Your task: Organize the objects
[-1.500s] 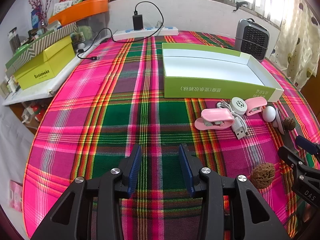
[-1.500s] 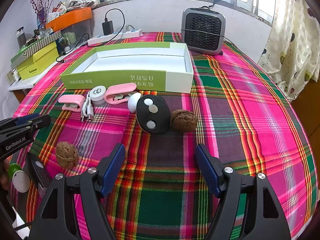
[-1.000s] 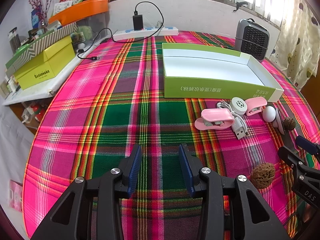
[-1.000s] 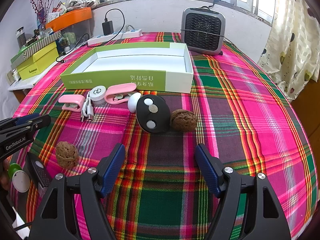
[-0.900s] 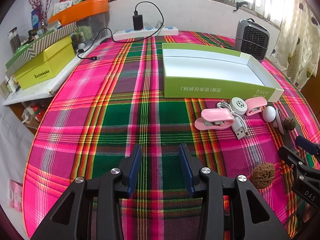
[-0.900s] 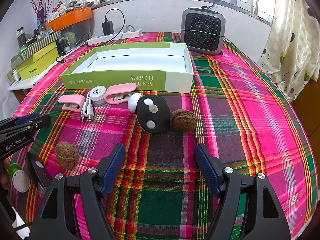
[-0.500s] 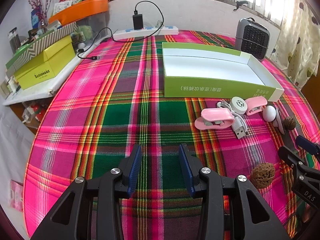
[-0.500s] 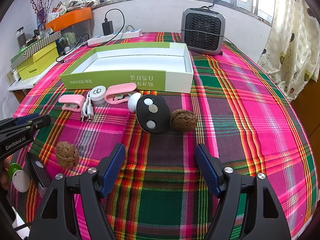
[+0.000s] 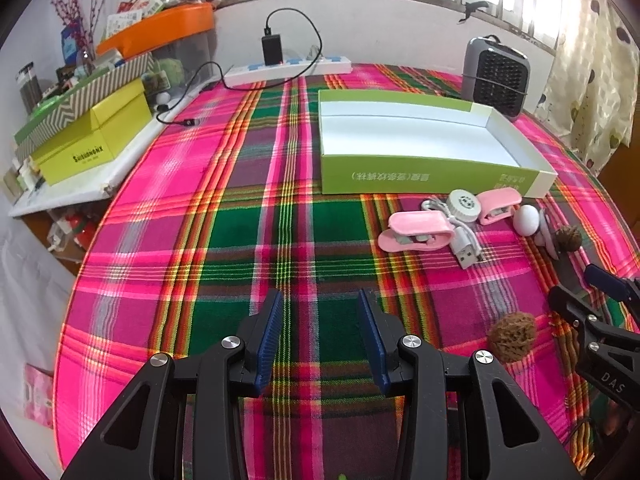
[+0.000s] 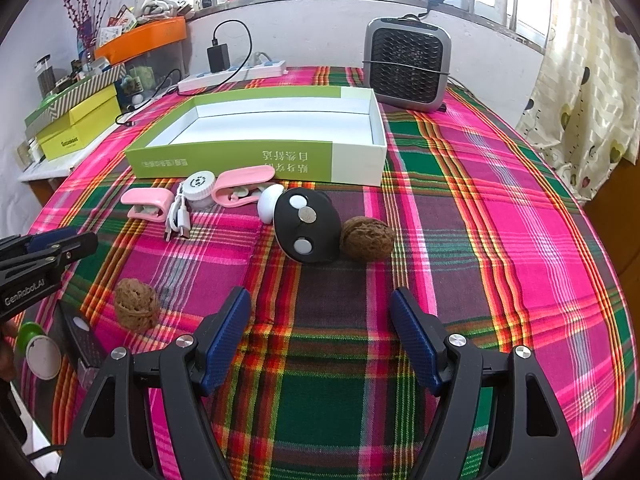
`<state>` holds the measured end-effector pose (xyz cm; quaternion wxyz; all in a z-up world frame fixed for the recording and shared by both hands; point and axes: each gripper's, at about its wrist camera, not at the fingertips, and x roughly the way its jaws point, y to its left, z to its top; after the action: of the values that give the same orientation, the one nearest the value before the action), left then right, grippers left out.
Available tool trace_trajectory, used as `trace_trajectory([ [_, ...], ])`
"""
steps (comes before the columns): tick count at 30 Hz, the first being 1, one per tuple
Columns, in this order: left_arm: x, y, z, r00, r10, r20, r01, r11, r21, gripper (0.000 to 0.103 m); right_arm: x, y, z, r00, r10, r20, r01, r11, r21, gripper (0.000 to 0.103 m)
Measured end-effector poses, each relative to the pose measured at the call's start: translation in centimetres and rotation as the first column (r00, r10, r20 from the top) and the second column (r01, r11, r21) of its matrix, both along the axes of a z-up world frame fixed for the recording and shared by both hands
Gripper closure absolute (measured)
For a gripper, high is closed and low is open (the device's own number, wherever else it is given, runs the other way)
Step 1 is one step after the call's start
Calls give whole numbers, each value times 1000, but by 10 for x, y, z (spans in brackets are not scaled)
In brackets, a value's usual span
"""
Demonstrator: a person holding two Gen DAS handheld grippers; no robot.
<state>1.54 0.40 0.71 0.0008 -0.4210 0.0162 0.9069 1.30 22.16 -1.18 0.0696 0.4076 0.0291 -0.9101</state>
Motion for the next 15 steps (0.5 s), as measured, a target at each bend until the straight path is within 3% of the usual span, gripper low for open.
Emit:
trace_trajectory([
  [15,44,-1,24,997,-5,-76,2,999,-38,67,31,-6,25,986,134,-100,-142,987,-73,30],
])
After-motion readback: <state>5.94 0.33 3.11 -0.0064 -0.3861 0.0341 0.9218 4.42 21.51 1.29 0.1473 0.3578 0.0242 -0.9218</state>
